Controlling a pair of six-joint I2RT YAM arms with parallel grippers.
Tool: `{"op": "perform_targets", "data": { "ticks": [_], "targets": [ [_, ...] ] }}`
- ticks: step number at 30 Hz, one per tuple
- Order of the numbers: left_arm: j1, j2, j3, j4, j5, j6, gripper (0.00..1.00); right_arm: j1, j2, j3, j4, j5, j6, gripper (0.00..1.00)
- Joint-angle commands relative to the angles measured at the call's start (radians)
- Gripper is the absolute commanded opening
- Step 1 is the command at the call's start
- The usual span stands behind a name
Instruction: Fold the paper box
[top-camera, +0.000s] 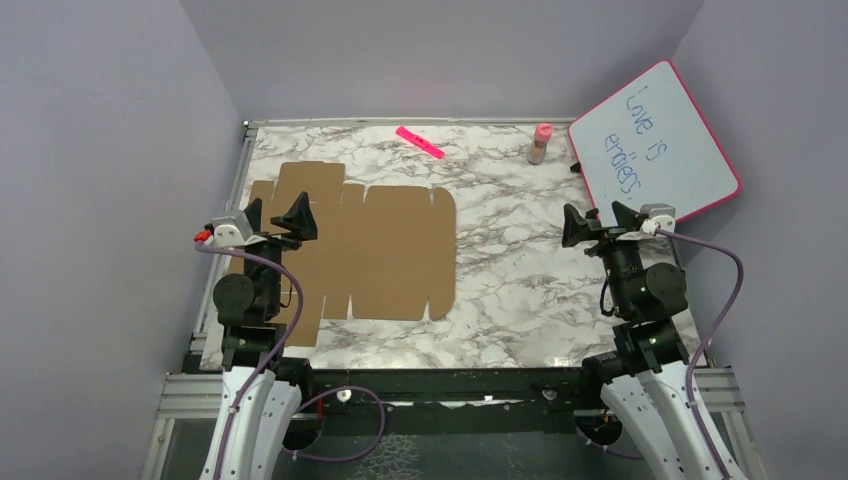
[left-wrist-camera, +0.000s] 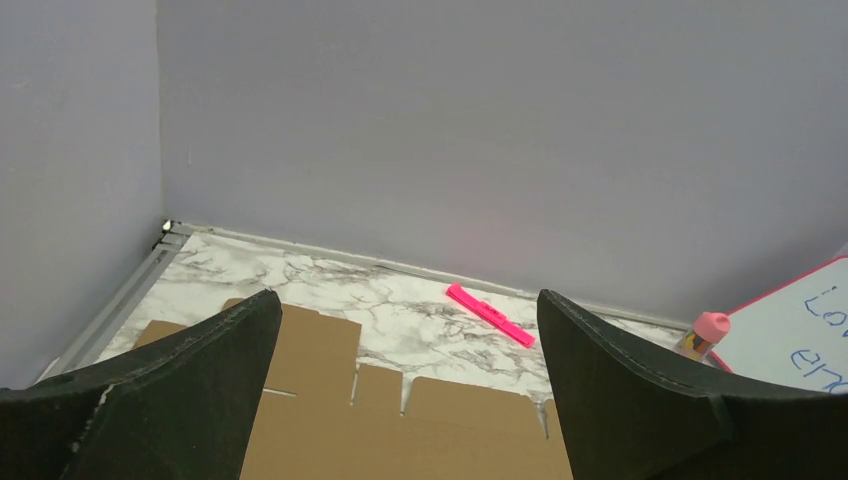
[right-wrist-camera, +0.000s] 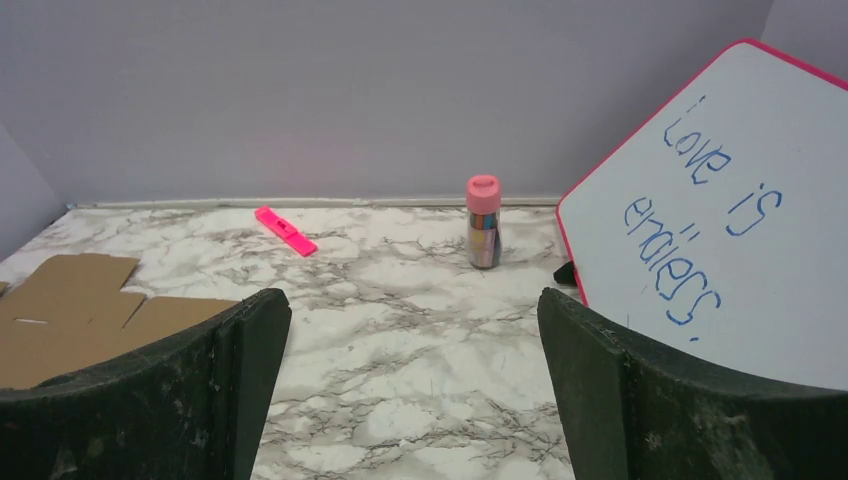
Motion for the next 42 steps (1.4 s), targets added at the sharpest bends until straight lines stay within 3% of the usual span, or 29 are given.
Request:
{"op": "perform_targets", "data": {
  "ticks": [1,11,17,24,29,33,42],
  "targets": [
    [0.009,-0.021,-0.007,0.031,0.028,-0.001,0.99,0.007,0.006,0.007,-0.006,-0.022,0.009,1.00],
    [0.018,-0.019,-0.002,0.030,0.052,-0.049,0.99,0.007,0.063,0.038,-0.041,-0.130,0.050,1.00],
    [0.017,0.007,0.070,-0.090,0.140,-0.034,0.99,0.007,0.197,0.091,-0.097,-0.262,0.144,1.00],
    [-0.011,-0.048,0.067,-0.210,0.135,-0.054,0.99,0.007,0.335,0.149,-0.121,-0.379,0.130,1.00],
    [-0.045,-0.016,0.080,-0.239,0.110,-0.030,0.99,0.007,0.519,0.208,-0.085,-0.463,0.155,1.00],
    [-0.050,0.030,0.092,-0.254,0.121,-0.013,0.99,0.007,0.724,0.256,0.039,-0.632,0.200,0.96],
    [-0.050,0.162,0.089,-0.255,0.181,-0.034,0.99,0.007,1.195,0.497,0.095,-0.804,0.209,0.92]
  ]
}}
